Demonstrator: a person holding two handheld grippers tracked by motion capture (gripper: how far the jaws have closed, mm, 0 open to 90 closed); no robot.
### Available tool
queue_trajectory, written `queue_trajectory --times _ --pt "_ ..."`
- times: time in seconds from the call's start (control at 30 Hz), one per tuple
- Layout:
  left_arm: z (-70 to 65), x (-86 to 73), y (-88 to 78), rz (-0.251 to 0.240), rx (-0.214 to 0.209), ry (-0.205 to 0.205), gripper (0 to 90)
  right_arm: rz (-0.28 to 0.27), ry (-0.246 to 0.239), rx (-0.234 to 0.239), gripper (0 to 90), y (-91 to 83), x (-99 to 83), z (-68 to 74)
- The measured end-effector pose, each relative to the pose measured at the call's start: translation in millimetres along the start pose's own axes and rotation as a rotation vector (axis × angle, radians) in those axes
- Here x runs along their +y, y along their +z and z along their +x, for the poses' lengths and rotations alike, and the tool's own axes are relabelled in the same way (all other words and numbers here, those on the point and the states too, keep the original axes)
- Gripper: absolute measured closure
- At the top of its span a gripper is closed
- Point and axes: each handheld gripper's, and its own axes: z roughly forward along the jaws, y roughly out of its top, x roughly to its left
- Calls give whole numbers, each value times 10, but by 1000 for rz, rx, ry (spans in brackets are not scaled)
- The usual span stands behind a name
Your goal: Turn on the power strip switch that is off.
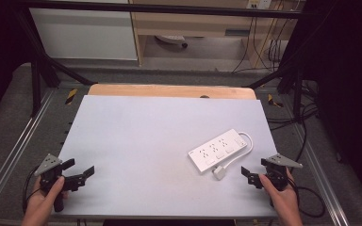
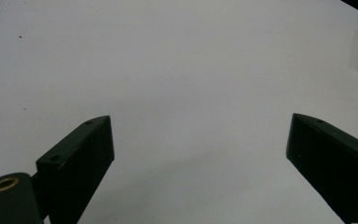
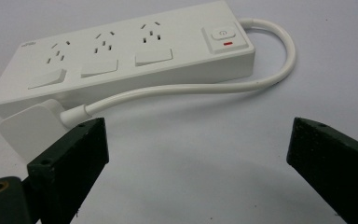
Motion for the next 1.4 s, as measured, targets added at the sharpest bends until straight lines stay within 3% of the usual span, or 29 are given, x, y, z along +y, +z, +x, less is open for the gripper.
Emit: queue_trajectory --times 0.53,0.9,1.1,1.2,1.4 --pt "-24 -2 10 1 -16 17 75 -29 10 8 45 -64 36 -2" --pt "-36 -3 19 3 -23 25 75 -125 28 25 41 -167 139 28" --pt "-37 -5 18 4 -23 26 75 -167 13 28 41 -215 225 75" --pt "-37 -5 19 4 -23 28 75 -204 1 12 70 -236 293 134" --pt "-37 -6 17 4 -22 30 75 -215 -22 -15 81 -231 400 202"
